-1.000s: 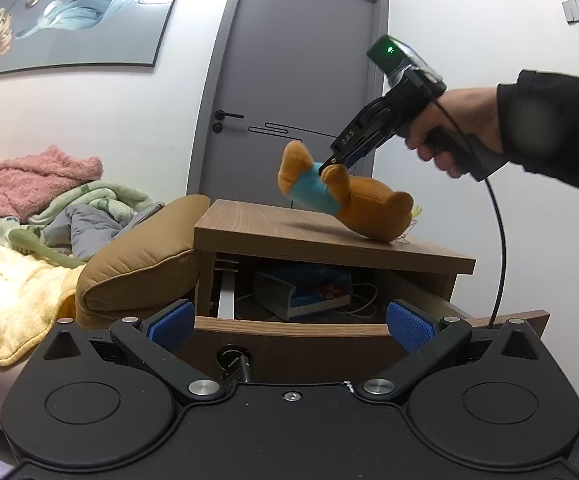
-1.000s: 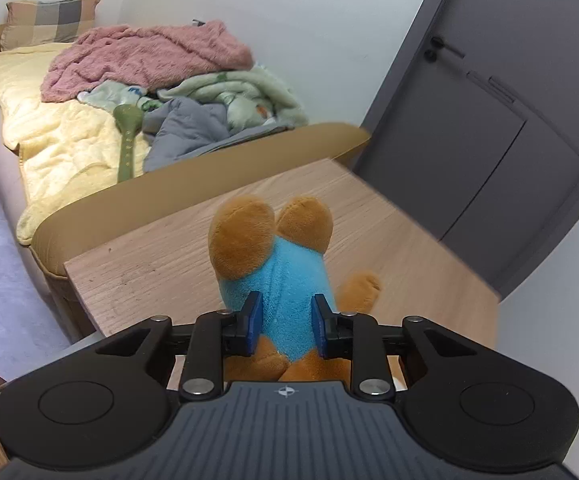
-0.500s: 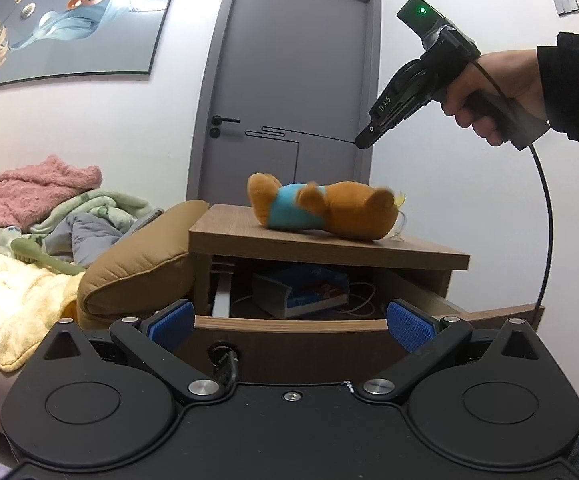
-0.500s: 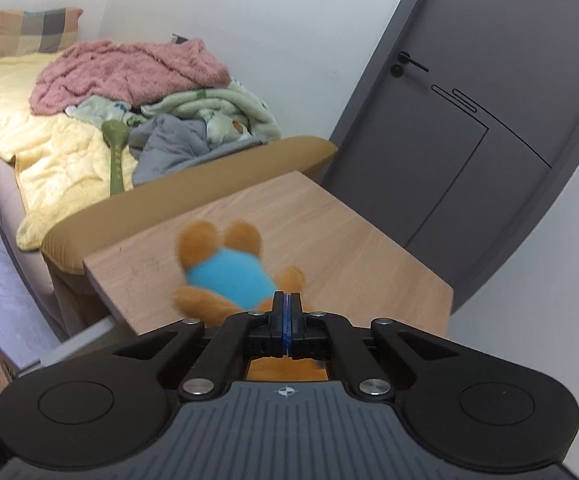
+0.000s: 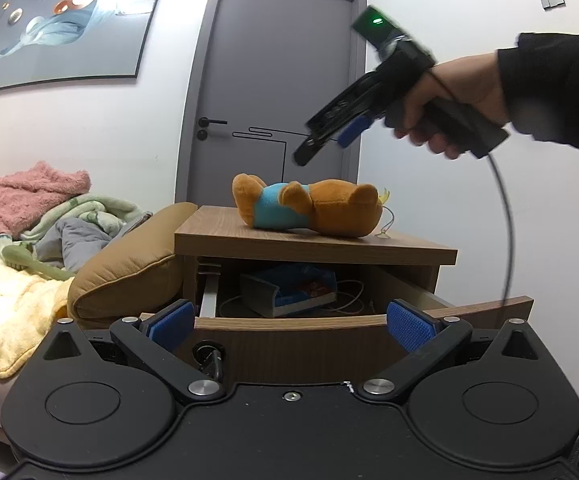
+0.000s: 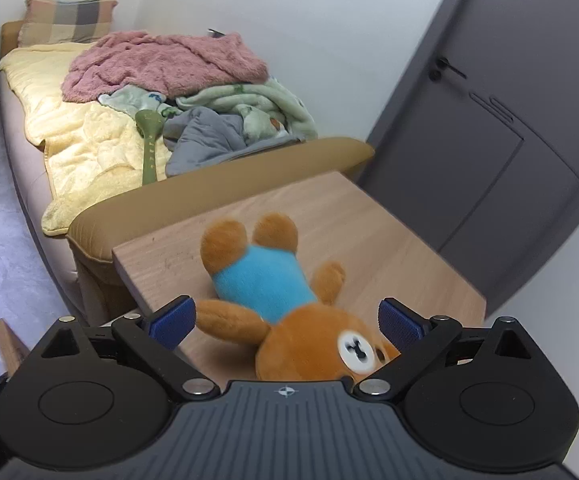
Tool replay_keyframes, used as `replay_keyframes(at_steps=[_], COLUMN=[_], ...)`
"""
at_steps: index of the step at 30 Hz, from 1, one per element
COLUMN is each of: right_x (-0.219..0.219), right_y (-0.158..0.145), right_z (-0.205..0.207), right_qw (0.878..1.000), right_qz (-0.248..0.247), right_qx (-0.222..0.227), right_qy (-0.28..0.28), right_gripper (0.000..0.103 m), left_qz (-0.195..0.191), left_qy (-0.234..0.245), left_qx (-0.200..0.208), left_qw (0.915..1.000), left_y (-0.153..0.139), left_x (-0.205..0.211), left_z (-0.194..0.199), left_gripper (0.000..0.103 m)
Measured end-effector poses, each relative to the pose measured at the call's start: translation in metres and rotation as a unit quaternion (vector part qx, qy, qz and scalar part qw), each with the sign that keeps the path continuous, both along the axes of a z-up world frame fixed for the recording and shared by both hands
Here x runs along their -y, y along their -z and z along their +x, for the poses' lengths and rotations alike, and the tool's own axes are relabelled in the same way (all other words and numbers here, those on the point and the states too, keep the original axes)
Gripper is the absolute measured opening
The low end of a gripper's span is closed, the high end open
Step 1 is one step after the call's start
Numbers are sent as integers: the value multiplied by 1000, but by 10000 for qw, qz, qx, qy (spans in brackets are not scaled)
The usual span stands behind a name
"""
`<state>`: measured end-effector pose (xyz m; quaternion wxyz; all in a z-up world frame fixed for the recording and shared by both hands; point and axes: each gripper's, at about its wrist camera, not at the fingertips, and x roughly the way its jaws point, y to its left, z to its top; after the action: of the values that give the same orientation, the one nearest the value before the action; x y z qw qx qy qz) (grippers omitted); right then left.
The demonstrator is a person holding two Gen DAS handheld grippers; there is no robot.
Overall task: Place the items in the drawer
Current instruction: 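Lift the teddy bear off the cabinet top with the right tool, then lower the teddy bear into the open drawer with the right tool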
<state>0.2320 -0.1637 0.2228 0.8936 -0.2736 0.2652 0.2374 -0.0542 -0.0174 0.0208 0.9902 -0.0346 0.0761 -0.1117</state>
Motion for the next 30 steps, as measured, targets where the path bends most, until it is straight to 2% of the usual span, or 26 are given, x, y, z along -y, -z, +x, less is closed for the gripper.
replay_keyframes(at_steps=[2, 15, 17, 19, 22, 29, 30], right_x=[-6, -27, -31, -34, -39, -50, -32], right_y=[5, 15, 16, 17, 19, 18, 17], right_z=[13, 26, 28, 30, 33, 30, 32], right_qw=[9999, 9990, 9987, 9984, 9978, 9963, 9964], right_qz=[3, -316, -365, -414, -489, -642, -653], right_qx=[-112, -234, -252, -270, -297, -340, -317], right_qy=[-44, 206, 245, 284, 343, 454, 433], right_gripper=[99, 99, 91, 73, 61, 58, 58], left_qz=[4, -96, -101, -104, -109, -131, -144], left_qy=[27, 41, 35, 26, -6, -64, -72], left_qx=[-10, -117, -115, -113, -90, -33, -24], left_qw=[10000, 9999, 9999, 9999, 9999, 9999, 9999], left_y=[1, 3, 3, 3, 3, 1, 1], left_x=[0, -6, -7, -8, -11, -16, -17], left_z=[1, 12, 11, 10, 7, 1, -1], left_gripper=[102, 102, 102, 102, 102, 102, 102])
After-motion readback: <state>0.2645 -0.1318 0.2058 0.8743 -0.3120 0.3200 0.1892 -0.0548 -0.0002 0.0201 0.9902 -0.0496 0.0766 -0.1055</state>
